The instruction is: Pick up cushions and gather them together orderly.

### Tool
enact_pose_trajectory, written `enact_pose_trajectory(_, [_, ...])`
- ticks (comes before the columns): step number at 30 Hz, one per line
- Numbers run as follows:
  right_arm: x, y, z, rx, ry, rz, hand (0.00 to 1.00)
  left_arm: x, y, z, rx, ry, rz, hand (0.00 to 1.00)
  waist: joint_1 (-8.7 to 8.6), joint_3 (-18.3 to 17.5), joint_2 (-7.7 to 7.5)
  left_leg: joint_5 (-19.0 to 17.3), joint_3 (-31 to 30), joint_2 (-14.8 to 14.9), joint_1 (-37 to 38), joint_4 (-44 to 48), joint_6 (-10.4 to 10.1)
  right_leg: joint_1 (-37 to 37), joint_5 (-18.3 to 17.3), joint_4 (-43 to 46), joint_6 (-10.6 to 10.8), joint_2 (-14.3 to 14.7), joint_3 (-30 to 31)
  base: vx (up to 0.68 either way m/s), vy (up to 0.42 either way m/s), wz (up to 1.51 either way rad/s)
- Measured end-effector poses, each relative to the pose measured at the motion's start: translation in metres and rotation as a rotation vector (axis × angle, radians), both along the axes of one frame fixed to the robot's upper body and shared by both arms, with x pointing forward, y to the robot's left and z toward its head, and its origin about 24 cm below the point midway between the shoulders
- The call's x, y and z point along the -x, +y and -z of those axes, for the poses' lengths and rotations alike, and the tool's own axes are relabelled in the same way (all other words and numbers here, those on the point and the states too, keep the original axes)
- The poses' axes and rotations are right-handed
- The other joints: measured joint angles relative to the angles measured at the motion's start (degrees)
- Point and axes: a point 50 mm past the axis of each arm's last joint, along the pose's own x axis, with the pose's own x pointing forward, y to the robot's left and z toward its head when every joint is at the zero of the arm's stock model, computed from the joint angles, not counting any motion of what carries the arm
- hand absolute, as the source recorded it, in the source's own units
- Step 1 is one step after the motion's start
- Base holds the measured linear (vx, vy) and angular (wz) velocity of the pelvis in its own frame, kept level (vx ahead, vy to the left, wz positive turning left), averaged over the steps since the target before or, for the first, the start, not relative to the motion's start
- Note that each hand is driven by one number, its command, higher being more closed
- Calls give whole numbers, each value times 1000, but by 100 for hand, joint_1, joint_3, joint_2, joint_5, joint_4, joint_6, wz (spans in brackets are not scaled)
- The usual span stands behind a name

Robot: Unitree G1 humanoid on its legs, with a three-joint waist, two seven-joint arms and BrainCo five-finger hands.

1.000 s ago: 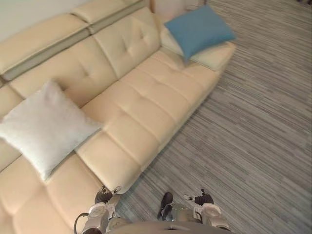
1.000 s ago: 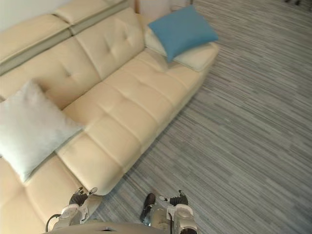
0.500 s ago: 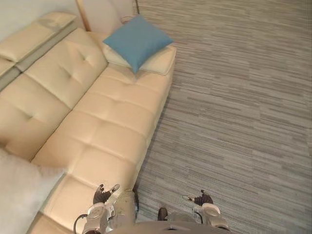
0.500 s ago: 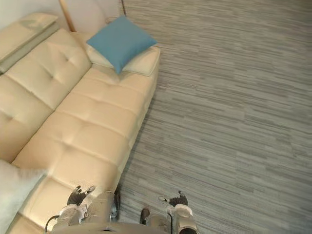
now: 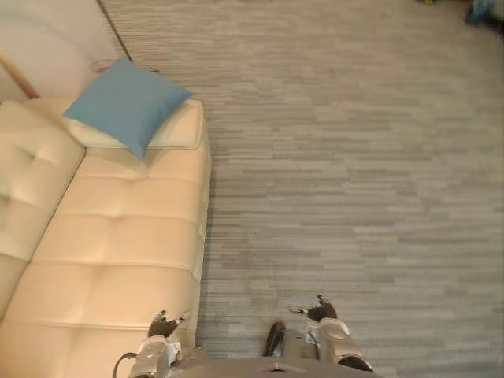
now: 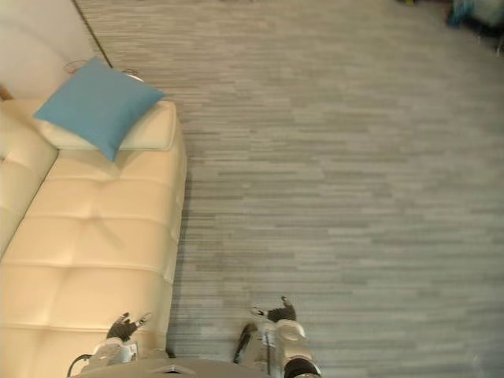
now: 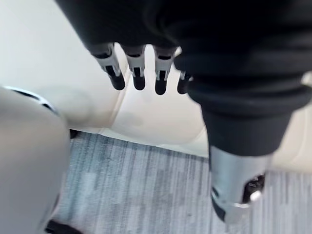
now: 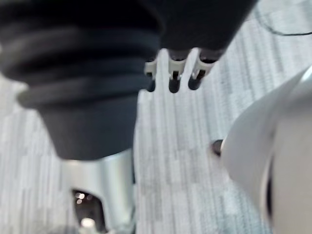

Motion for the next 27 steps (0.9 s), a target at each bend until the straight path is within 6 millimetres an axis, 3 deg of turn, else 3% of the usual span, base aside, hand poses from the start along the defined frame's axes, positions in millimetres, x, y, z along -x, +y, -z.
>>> enact_pose_trajectory(1, [8, -6, 3, 5, 29, 25, 0, 2, -1, 1, 4, 9, -3, 0, -11, -13, 118, -64, -96, 50, 10, 18, -14, 28, -72, -46, 1, 116, 9, 112, -72, -40])
enact_pose_trajectory(3, [20, -7, 7, -11, 54, 64, 0, 5, 1, 2, 1, 17, -15, 0, -24, -5, 216, -115, -251, 286, -36, 604, -103, 277, -299, -104, -46, 329, -38, 136, -97, -12])
enact_pose_trajectory(5, [19, -2, 7, -23, 52, 61, 0, 2, 4, 0, 5, -7, -57, 0, 4, 55, 176, 50, -575, 583, -738, 2500, -2, 663, -357, -287, -105, 520, -104, 144, -144, -4])
enact_pose_trajectory(6, [18, 3, 7, -32, 47, 51, 0, -1, 6, -2, 0, -24, -68, 0, 35, 78, 200, 341, -619, 736, -1007, 3257, 101, 847, -384, -360, -150, 631, -103, 145, -96, -11])
enact_pose_trajectory(7, [17, 9, 8, -43, 43, 44, 0, -3, 7, -4, -3, -39, -70, 0, 102, 115, 154, 484, -718, 812, -1361, 3960, 64, 1052, -425, -442, -219, 712, -38, 197, -32, -28])
enact_pose_trajectory(8, [14, 10, 7, -45, 35, 47, 0, -5, 5, -5, 1, -51, -68, 0, 169, 119, 159, 234, -637, 724, -1551, 4034, 81, 1160, -439, -531, -231, 716, 48, 204, -3, -32])
enact_pose_trajectory(10, [9, 9, 5, -43, 20, 48, 0, -6, 1, -6, 9, -60, -70, 0, 198, 110, 176, 19, -409, 548, -1731, 3400, 179, 1259, -438, -734, -233, 716, 139, 190, 60, -28])
enact_pose_trajectory(13, [8, 10, 4, -43, 14, 49, 0, -9, -2, -7, 17, -75, -73, 0, 274, 130, 213, 90, -168, 235, -1846, 1673, 185, 1321, -458, -898, -198, 658, 263, 235, 132, -29])
enact_pose_trajectory(14, [9, 9, 4, -40, 16, 50, 0, -9, -3, -7, 18, -78, -73, 0, 341, 112, 236, 575, -133, 183, -1751, 884, 165, 1343, -528, -889, -81, 644, 374, 284, 176, -47])
enact_pose_trajectory(15, [9, 8, 4, -39, 17, 50, 0, -9, -3, -7, 19, -77, -73, 0, 381, 106, 234, 787, -63, 174, -1649, 788, 218, 1361, -555, -889, -20, 639, 456, 316, 183, -49])
enact_pose_trajectory(17, [11, 15, 6, -56, 22, 50, 0, -9, -1, -7, 15, -77, -74, 0, 412, 25, 57, 507, 78, -57, -1489, 791, 483, 1483, -640, -942, 167, 437, 635, 283, 135, -25])
enact_pose_trajectory(18, [14, 14, 7, -56, 30, 54, 0, -9, 0, -7, 18, -79, -76, 0, 433, -18, -18, 311, 134, -145, -1437, 878, 527, 1496, -678, -738, 374, 301, 664, 410, 165, -10])
enact_pose_trajectory(20, [18, 13, 8, -56, 39, 64, 0, -9, 1, -7, 19, -78, -73, 0, 449, -8, -84, 91, 228, -278, -1193, 929, 584, 1255, -822, 257, 599, 31, 705, 476, 180, -3])
enact_pose_trajectory(21, [22, 13, 9, -55, 47, 60, 0, -6, 1, -5, 16, -62, -56, 0, 391, 8, -83, -54, 238, -374, -876, 972, 729, 709, -628, 1956, 746, -256, 788, 514, 144, 21])
enact_pose_trajectory(22, [19, 12, 6, -53, 23, 54, 0, -5, 3, -5, 9, -51, -37, 0, 305, 24, -97, -181, 169, -412, -667, 1052, 809, 390, -419, 2965, 824, -427, 876, 508, 111, 36])
enact_pose_trajectory(23, [19, 12, 6, -51, 23, 51, 0, -4, 4, -5, 5, -44, -31, 0, 262, 34, -97, -250, 111, -418, -535, 1071, 825, 281, -417, 3396, 803, -460, 898, 517, -16, 65])
enact_pose_trajectory(24, [20, 11, 7, -51, 29, 51, 0, -3, 5, -4, 1, -41, -24, 0, 208, 63, -82, -295, -87, -398, -95, 930, 838, 20, -521, 3994, 626, -483, 817, 421, -55, 59])
enact_pose_trajectory(25, [20, 11, 6, -50, 27, 51, 0, -4, 5, -5, 2, -44, -24, 0, 193, 49, -100, -295, -131, -383, 10, 858, 837, -60, -545, 3981, 590, -498, 736, 506, -107, 73])
enact_pose_trajectory(27, [15, 10, 4, -48, 5, 53, 0, -7, 3, -5, 7, -51, -23, 0, 148, 54, -120, -407, -359, -288, 369, 483, 648, -511, -691, 3278, 428, -532, 483, 416, -155, 48])
